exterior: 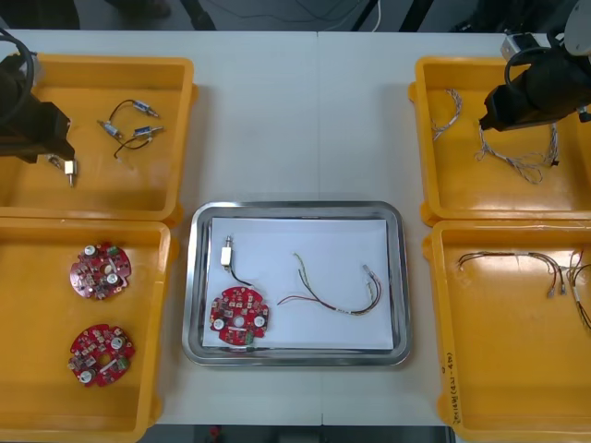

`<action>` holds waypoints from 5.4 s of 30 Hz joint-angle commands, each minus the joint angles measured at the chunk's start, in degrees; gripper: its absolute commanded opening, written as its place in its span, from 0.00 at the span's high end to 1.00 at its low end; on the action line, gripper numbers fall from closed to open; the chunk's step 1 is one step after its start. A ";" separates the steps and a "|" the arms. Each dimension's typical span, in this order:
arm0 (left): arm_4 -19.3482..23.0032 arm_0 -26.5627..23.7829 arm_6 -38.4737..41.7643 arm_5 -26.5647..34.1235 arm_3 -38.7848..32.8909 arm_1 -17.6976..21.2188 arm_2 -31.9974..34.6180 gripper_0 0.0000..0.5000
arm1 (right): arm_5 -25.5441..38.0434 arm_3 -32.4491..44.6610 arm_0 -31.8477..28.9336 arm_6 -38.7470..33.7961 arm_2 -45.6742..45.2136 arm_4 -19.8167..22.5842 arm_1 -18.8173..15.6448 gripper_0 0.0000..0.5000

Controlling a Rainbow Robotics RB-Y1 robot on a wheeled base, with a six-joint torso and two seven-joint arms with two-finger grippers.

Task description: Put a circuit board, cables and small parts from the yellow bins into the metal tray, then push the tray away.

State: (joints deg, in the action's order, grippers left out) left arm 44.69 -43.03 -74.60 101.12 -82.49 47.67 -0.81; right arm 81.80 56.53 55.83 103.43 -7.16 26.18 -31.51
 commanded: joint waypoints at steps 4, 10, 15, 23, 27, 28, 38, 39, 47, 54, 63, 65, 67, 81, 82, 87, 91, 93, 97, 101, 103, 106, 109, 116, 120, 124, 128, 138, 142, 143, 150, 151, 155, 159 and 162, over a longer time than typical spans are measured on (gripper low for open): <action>-0.48 -2.94 -4.24 -5.76 2.16 2.61 0.54 0.00 | -0.15 0.78 1.73 6.87 5.67 7.92 -7.16 0.00; -1.01 -2.94 -4.94 -10.51 3.83 2.61 -0.77 0.00 | -2.35 0.78 0.24 13.37 10.41 13.90 -10.86 0.00; -1.01 -2.94 -6.08 -13.32 6.11 2.61 -1.30 0.00 | -5.42 0.78 -1.43 15.31 14.45 18.65 -13.40 0.00; -0.75 -2.94 -7.66 -17.71 9.63 2.61 -3.06 0.00 | -12.02 0.78 -3.36 16.62 21.75 24.71 -15.69 0.00; -0.75 -2.94 -8.28 -20.26 11.48 2.61 -4.11 0.00 | -15.00 0.78 -5.74 17.50 22.89 26.91 -16.13 0.00; -0.66 -2.94 -8.54 -20.70 12.09 2.61 -4.38 0.00 | -15.62 0.78 -6.26 17.94 22.89 27.09 -16.13 0.00; -0.31 -2.94 -9.42 -25.54 15.34 2.52 -7.37 0.00 | -17.55 0.78 -9.43 20.49 22.89 28.75 -16.57 0.00; -0.13 -2.94 -9.51 -26.06 15.61 2.61 -7.81 0.00 | -18.26 0.78 -9.60 20.67 22.98 29.19 -16.57 0.00; 0.40 -2.94 -10.04 -28.44 18.07 1.90 -8.42 0.00 | -22.21 0.78 -9.69 20.67 23.42 29.11 -16.39 0.00; 0.66 -2.94 -10.13 -29.84 19.21 1.03 -8.68 0.00 | -23.62 -1.33 -9.60 21.11 23.86 29.19 -15.34 0.00; 0.92 -2.94 -9.60 -31.25 19.21 0.59 -10.53 0.00 | -24.06 -2.21 -9.60 21.11 25.79 29.02 -14.55 0.00; 1.01 -2.85 -9.42 -32.22 19.21 0.59 -11.50 0.00 | -24.06 -2.30 -9.60 21.20 25.88 29.02 -14.37 0.00; 1.10 -2.85 -9.25 -32.39 19.30 0.59 -11.76 0.00 | -24.06 -2.56 -9.60 21.11 25.97 29.28 -13.93 0.00; 1.63 -2.06 -9.25 -33.18 19.56 -0.21 -12.02 0.00 | -26.61 -4.59 -9.60 21.72 26.06 28.67 -11.65 0.00; 1.63 -1.89 -9.42 -33.53 19.56 -0.21 -11.94 0.00 | -26.69 -4.59 -9.60 21.81 26.23 28.67 -11.47 0.00; 1.80 -1.45 -9.60 -34.15 19.65 -0.47 -12.02 0.00 | -26.87 -4.59 -9.60 21.81 27.46 28.67 -11.47 0.10; 1.80 -1.36 -9.51 -34.15 19.56 -0.91 -12.02 0.00 | -26.96 -4.59 -9.60 21.72 28.25 28.67 -11.38 0.15; 1.71 -1.27 -9.51 -34.15 19.56 -1.08 -11.94 0.00 | -26.96 -4.59 -9.60 21.72 28.52 28.67 -11.30 0.38; 1.80 -0.92 -9.69 -34.33 19.65 -1.17 -12.02 0.00 | -26.96 -4.59 -9.60 21.81 28.52 28.84 -11.21 1.00; 1.80 -0.39 -10.04 -34.41 19.56 -1.17 -12.02 0.00 | -26.96 -4.59 -9.52 21.81 28.60 28.93 -11.21 1.00; 1.80 -0.22 -10.21 -34.68 19.56 -1.08 -12.02 0.00 | -26.87 -4.59 -9.34 21.81 28.43 28.93 -11.21 1.00; 1.80 0.14 -10.56 -35.03 19.56 -1.08 -12.02 0.00 | -26.25 -4.59 -8.02 22.07 28.08 28.75 -11.56 1.00; 1.80 0.40 -10.74 -35.73 19.56 -1.17 -12.02 0.00 | -22.04 -4.59 -5.74 22.16 26.06 28.58 -11.82 1.00; 1.63 0.84 -11.27 -36.08 19.65 -1.17 -12.02 0.00 | -12.19 -4.59 -1.96 22.60 18.94 27.17 -12.44 1.00; 1.54 1.19 -11.53 -36.43 19.56 -1.08 -11.94 0.00 | -8.59 -4.59 -0.29 22.34 17.62 26.21 -13.05 1.00; 1.63 1.45 -11.71 -36.43 19.56 -1.17 -11.94 0.00 | -3.84 -4.59 1.65 21.99 15.51 25.33 -13.93 1.00; 1.89 2.25 -11.80 -37.23 19.56 -1.08 -12.02 0.00 | 1.87 -4.59 3.84 21.81 12.08 22.43 -13.93 1.00; 2.51 2.60 -12.23 -37.58 19.56 -1.17 -12.20 0.00 | 17.87 -2.04 7.97 21.46 3.91 16.19 -14.72 1.00; 2.68 2.60 -12.23 -37.67 19.56 -1.08 -12.20 0.77 | 22.35 0.60 7.97 21.20 3.82 16.27 -16.39 1.00; 2.77 2.68 -12.23 -37.58 19.56 -1.08 -12.20 1.00 | 23.67 1.39 7.97 21.11 3.91 16.36 -16.66 1.00; 2.86 2.68 -12.32 -37.58 19.56 -1.17 -12.20 1.00 | 28.20 8.16 7.89 20.05 3.82 16.71 -17.18 1.00; 2.86 2.68 -12.32 -37.58 19.56 -1.17 -12.20 1.00 | 28.20 9.56 7.71 19.79 3.82 17.15 -17.18 1.00; 2.86 2.68 -12.32 -37.58 19.56 -1.17 -12.20 1.00 | 28.20 16.86 5.86 18.91 3.82 19.26 -17.18 1.00; 3.03 2.60 -12.23 -37.05 19.56 -1.17 -12.20 1.00 | 28.20 22.66 3.40 17.94 3.91 23.04 -17.18 1.00; 3.47 2.60 -12.15 -36.79 19.30 -1.08 -12.11 1.00 | 28.20 25.91 2.00 17.42 4.52 26.56 -17.18 1.00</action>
State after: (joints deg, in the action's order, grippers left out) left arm 47.35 -40.95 -80.03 64.24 -62.58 47.02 -12.51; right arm 109.64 78.71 59.02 122.86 -2.37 50.07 -46.02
